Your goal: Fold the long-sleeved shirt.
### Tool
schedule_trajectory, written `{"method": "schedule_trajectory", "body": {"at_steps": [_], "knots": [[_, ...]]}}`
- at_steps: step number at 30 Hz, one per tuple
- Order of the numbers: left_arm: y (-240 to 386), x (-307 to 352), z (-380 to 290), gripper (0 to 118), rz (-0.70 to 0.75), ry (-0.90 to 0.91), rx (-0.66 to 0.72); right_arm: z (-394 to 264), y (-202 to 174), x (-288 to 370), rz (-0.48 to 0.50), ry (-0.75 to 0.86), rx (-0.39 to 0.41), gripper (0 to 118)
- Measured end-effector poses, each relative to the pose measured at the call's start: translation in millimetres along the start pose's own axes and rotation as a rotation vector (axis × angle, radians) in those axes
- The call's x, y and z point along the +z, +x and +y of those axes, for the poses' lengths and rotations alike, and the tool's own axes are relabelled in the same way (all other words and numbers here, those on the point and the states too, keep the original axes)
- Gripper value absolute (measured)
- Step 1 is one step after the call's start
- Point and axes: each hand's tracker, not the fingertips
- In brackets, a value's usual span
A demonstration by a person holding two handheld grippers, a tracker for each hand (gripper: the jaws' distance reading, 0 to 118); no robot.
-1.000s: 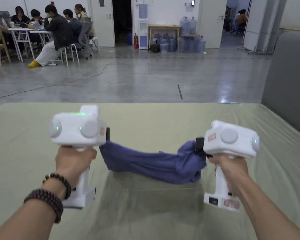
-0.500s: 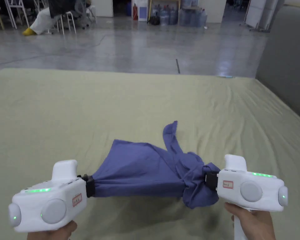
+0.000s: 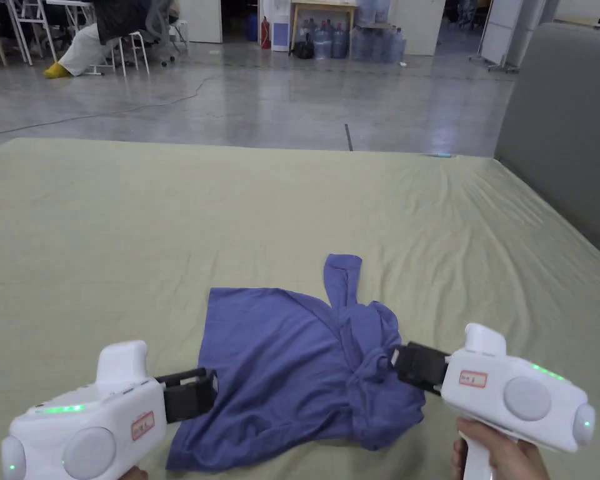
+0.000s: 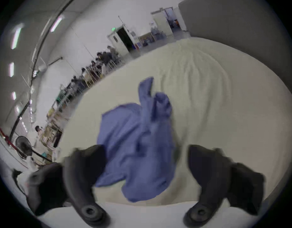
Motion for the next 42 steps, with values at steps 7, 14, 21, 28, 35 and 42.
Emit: {"method": "schedule_trajectory", "body": {"at_steps": [7, 14, 21, 28, 35, 42], "knots": [[2, 12, 24, 108, 0.0, -0.021, 0.04, 10, -29, 37, -0.034, 0.103, 0.261, 112], [10, -7, 12, 0, 0.046, -0.086, -0.013, 5, -20, 14, -0.202, 0.004, 0.304, 3], [0, -89, 79, 33, 0.015, -0.109, -0.034, 6, -11, -3, -0.189, 0.004, 0.31, 3], [-6, -273, 145, 118, 0.114, -0.25, -0.135, -4, 1, -32, -0.162, -0.061, 0.273, 3], [-11, -376, 131, 109, 0.269, -0.464, -0.223, -17, 9, -58, -0.186, -0.152, 0.252, 3], [14, -324, 133, 0, 0.182, -0.326, -0.312, -25, 6, -64, -0.265, -0.177, 0.271, 22]]}}
